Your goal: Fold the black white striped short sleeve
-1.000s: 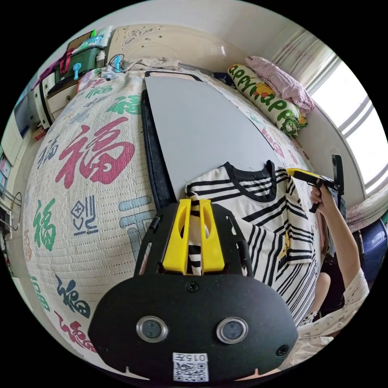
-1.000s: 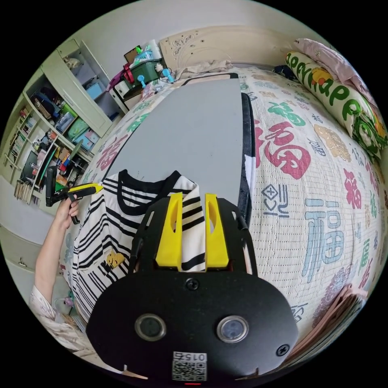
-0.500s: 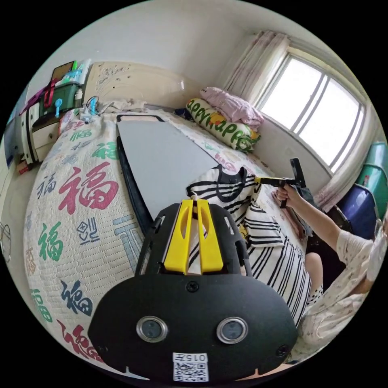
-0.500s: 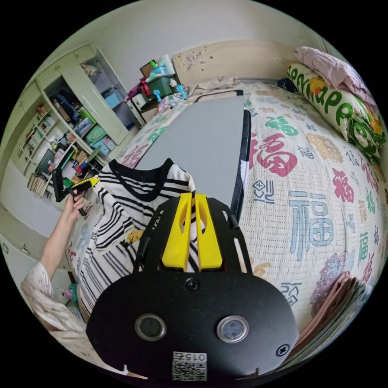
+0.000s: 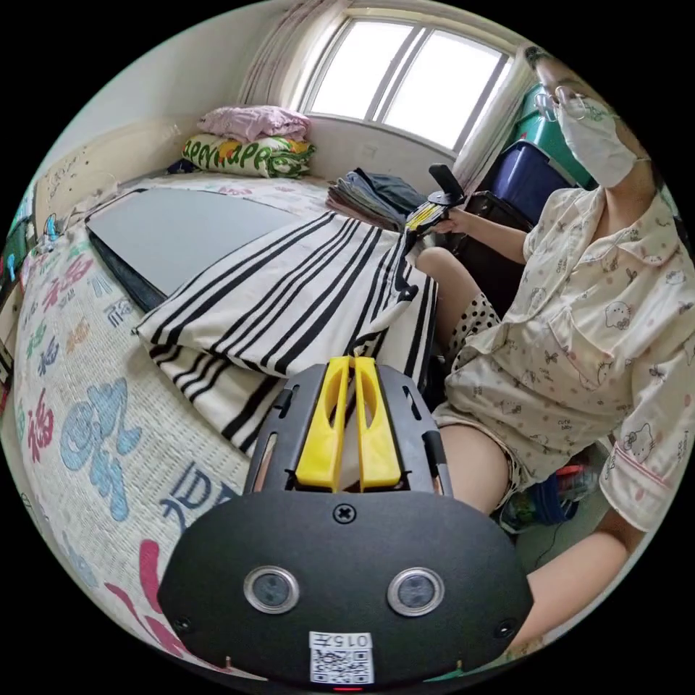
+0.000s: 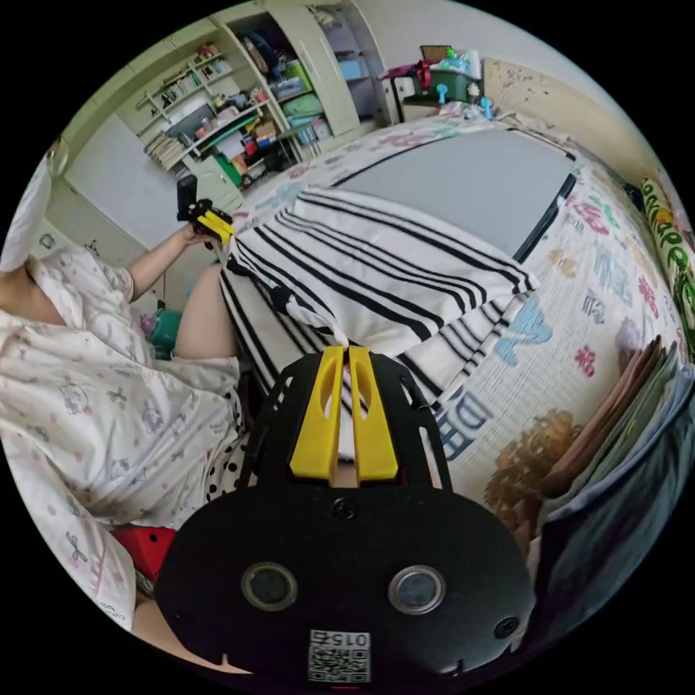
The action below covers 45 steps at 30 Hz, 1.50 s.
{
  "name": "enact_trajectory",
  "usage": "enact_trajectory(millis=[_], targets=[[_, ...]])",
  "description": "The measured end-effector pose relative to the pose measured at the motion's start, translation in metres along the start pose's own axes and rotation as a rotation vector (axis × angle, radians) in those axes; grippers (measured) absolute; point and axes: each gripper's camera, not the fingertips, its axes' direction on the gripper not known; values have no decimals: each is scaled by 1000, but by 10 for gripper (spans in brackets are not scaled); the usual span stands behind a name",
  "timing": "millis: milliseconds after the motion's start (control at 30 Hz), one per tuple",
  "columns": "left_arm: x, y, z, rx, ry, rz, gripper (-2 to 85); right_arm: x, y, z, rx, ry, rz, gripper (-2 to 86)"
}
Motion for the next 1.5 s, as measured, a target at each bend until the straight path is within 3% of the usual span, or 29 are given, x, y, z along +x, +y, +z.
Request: enact_trajectory(millis=[267, 400, 500, 600, 700, 767, 933, 1100, 1167, 1267, 1500], targets=[[25, 17, 35, -50, -91, 3, 5, -55, 23, -6, -80, 122, -110, -5], [24, 29, 50, -92, -80, -7, 8, -53, 26, -7, -145, 82, -141, 4], [16, 45, 65, -147, -21, -61, 13, -17, 32, -32, -104, -55, -54, 30], [-9, 73, 40, 110, 87, -129, 23, 53, 38, -74, 59, -169, 136, 70], [-61, 85, 25, 314, -2, -393, 60, 129, 28, -98, 216, -133, 374, 93], [-109, 86, 41, 338, -22, -643, 123, 187, 8, -98, 276, -197, 524, 138], [-170, 90, 91, 331, -60, -881, 140, 273, -26, -77, 327, -231, 740, 158], [-189, 90, 129, 286, -106, -927, 116, 313, -42, -58, 333, -217, 814, 131], [-191, 91, 143, 215, -169, -916, 73, 330, -37, -53, 377, -240, 863, 97], [-183, 104, 146, 249, -190, -899, 29, 340, -29, -50, 407, -250, 870, 55], [-169, 147, 153, 333, -124, -886, 6, 351, -13, -26, 301, -242, 800, 86]])
